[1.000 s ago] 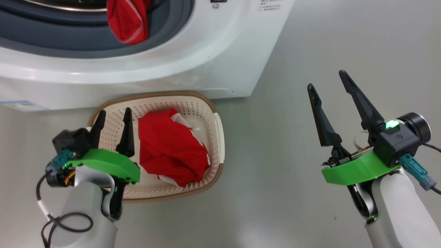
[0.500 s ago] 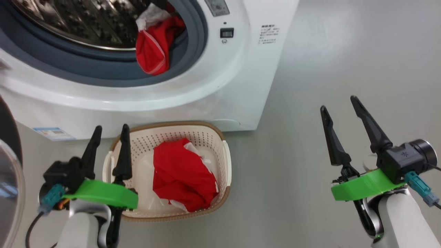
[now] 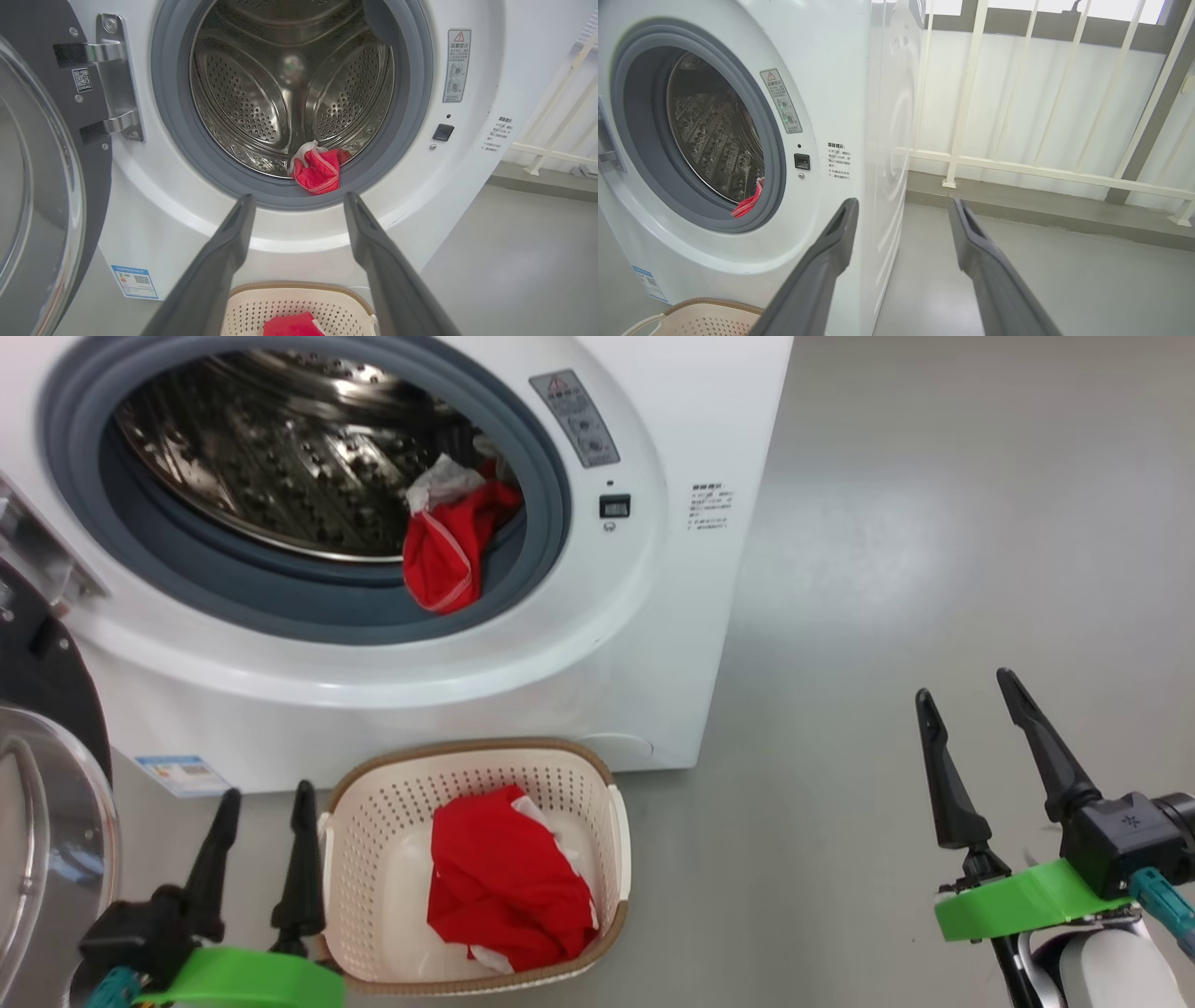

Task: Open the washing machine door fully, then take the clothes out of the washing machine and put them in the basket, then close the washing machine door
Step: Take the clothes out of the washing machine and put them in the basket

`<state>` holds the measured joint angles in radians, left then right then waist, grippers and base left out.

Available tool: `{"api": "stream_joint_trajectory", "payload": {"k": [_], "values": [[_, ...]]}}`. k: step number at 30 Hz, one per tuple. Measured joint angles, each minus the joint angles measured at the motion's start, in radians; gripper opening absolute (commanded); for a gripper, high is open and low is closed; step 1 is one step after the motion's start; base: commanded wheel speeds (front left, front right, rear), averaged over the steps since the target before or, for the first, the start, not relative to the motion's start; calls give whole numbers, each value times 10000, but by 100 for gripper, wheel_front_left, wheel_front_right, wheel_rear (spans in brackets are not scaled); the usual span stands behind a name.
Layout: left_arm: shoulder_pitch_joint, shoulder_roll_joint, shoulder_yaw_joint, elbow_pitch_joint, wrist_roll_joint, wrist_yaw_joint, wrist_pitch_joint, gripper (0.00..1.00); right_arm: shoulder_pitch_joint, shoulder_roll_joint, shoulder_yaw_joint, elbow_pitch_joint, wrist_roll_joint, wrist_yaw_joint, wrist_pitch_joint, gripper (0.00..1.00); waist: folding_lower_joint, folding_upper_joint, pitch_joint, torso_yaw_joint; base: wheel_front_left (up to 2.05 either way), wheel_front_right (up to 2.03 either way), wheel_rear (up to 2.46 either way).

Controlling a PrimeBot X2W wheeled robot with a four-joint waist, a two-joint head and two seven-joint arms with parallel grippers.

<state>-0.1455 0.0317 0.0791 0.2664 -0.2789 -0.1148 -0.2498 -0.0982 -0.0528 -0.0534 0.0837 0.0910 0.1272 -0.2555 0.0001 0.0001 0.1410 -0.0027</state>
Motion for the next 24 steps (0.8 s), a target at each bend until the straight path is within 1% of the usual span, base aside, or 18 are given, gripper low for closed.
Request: {"api": "stream_joint_trajectory", "payload": {"k": [3, 11, 24], "values": [[366, 23, 251, -284, 163, 0, 0, 100, 196, 15, -6, -77, -4, 0, 0, 100, 0, -1, -298, -48, 0, 0, 0], [1390, 36, 510, -957, 201, -4, -2, 100, 677, 27, -98, -322, -35, 0, 0, 100, 0, -1, -957, -240, 0, 0, 0], [2135, 44, 556, -1210, 144, -15, 0, 100, 1383, 82, -228, -470, -33, 0, 0, 100, 0, -1, -1718, -458, 0, 0, 0]]}}
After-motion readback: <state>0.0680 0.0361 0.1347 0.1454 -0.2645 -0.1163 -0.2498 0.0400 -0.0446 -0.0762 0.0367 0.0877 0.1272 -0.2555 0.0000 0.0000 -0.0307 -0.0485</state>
